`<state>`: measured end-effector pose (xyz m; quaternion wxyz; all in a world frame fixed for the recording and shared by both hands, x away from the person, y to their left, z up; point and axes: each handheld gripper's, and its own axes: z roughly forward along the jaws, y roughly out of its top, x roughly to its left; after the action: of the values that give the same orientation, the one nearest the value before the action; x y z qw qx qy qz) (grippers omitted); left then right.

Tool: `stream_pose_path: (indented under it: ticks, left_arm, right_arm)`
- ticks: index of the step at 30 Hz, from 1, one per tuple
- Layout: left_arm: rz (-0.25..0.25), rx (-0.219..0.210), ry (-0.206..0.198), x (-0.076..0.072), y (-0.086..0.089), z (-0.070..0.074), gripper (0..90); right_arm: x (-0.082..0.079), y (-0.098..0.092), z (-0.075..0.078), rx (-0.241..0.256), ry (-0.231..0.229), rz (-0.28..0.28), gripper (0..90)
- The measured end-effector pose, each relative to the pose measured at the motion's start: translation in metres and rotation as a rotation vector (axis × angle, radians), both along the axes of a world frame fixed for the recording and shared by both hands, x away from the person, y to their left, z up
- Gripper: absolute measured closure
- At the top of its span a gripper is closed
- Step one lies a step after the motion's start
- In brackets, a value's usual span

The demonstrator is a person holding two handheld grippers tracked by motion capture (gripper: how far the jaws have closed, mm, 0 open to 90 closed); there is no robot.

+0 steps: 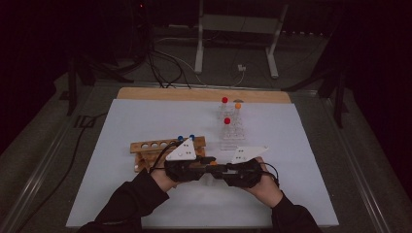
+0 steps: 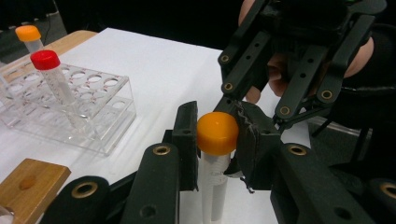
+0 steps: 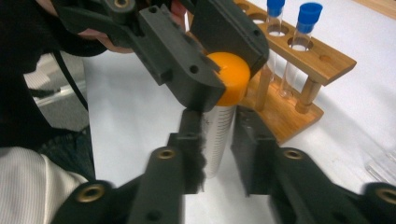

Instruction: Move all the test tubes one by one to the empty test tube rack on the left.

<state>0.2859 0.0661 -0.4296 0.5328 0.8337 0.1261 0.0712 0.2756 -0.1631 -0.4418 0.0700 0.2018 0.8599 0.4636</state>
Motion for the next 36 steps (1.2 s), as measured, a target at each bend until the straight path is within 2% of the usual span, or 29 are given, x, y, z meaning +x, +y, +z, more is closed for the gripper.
stream_pose_path:
  ticks: [1, 3, 9, 11, 18, 23, 27, 31, 36]
  left_arm:
    - [0.003, -0.002, 0.000, 0.000, 0.001, 0.001, 71.9]
    - [0.011, 0.004, -0.016, 0.000, 0.006, 0.005, 71.9]
    - [0.048, 0.006, -0.034, 0.001, 0.022, 0.015, 72.0]
    - [0.063, -0.006, -0.038, 0.001, 0.029, 0.018, 71.9]
    - [0.127, -0.023, -0.067, 0.003, 0.054, 0.034, 71.9]
    - [0.174, -0.022, -0.085, 0.005, 0.069, 0.042, 72.0]
    - [0.208, -0.025, -0.096, 0.009, 0.081, 0.047, 71.9]
    - [0.244, -0.019, -0.106, 0.015, 0.090, 0.051, 71.9]
    - [0.288, -0.040, -0.113, 0.024, 0.099, 0.054, 71.9]
  right_arm:
    - [0.000, 0.000, 0.000, 0.004, -0.001, -0.002, 60.3]
    - [-0.002, 0.001, 0.002, -0.006, -0.019, -0.008, 56.8]
    - [-0.003, -0.004, 0.003, 0.014, -0.050, -0.026, 45.4]
    - [-0.003, -0.005, 0.003, 0.015, -0.055, -0.033, 41.0]
    - [0.000, -0.007, 0.005, 0.049, -0.033, -0.054, 16.8]
    - [0.000, -0.009, 0.007, 0.067, -0.031, -0.080, 4.6]
    - [0.000, -0.012, 0.008, 0.083, -0.027, -0.089, 0.2]
    - [0.000, -0.014, 0.010, 0.093, -0.023, -0.079, 0.0]
    - [0.002, -0.016, 0.010, 0.104, -0.019, -0.082, 0.0]
